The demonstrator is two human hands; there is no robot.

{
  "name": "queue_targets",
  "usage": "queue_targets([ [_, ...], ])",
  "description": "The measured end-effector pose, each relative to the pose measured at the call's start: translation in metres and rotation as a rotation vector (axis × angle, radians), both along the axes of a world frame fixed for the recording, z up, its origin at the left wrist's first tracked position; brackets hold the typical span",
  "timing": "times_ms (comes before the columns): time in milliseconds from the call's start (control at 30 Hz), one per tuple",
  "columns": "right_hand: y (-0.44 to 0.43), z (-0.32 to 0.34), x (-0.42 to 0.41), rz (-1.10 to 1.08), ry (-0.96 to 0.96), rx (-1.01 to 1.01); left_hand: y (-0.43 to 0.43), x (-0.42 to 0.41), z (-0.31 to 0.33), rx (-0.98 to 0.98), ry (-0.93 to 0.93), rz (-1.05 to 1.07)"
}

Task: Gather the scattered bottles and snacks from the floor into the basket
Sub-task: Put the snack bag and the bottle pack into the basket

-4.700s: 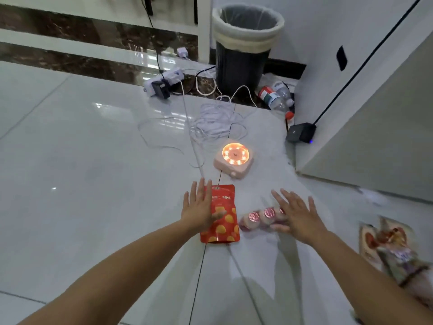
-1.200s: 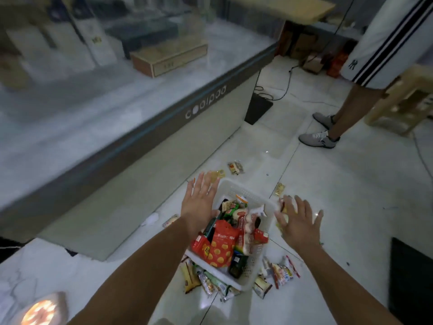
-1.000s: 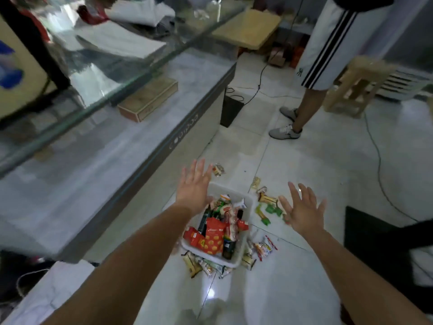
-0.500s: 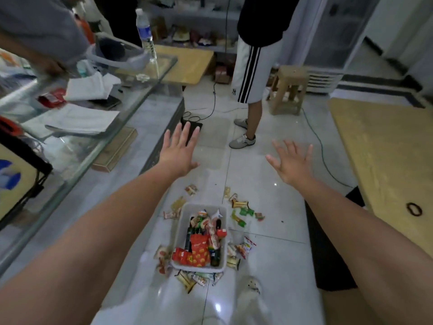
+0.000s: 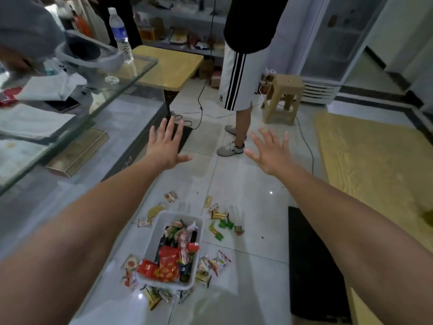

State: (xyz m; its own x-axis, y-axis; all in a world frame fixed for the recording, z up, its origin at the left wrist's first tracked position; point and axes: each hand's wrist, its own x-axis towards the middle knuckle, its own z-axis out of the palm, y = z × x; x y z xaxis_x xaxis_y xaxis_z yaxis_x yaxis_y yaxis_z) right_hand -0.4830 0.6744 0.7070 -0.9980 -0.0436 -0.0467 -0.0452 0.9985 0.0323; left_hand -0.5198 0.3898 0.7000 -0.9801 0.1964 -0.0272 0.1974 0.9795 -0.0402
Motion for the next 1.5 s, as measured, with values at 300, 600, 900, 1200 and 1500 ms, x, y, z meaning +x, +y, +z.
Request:
queue_targets([
  [300,0.03,-0.012,-0.077,0.095,-0.008,-0.015,0.028,-0.067,-0.008,0.051,-0.045,0.132],
  [600,0.034,-0.024,-0.244,0.376,-0.035,0.01,0.016,-0.151,-0.031,0.166,-0.045,0.413],
  [900,0.008,-0.038,-0.394,0.68,-0.071,-0.015,-0.011,-0.197,-0.027,0.104,-0.048,0.728],
  [1200,-0.057,-0.057,-0.515,1.174,-0.07,0.003,0.011,-0.204,-0.018,0.092,0.027,1.168],
  [1500,-0.096,-0.075,-0.576,1.565,-0.109,0.094,0.096,-0.189,-0.04,0.111,0.047,1.588],
])
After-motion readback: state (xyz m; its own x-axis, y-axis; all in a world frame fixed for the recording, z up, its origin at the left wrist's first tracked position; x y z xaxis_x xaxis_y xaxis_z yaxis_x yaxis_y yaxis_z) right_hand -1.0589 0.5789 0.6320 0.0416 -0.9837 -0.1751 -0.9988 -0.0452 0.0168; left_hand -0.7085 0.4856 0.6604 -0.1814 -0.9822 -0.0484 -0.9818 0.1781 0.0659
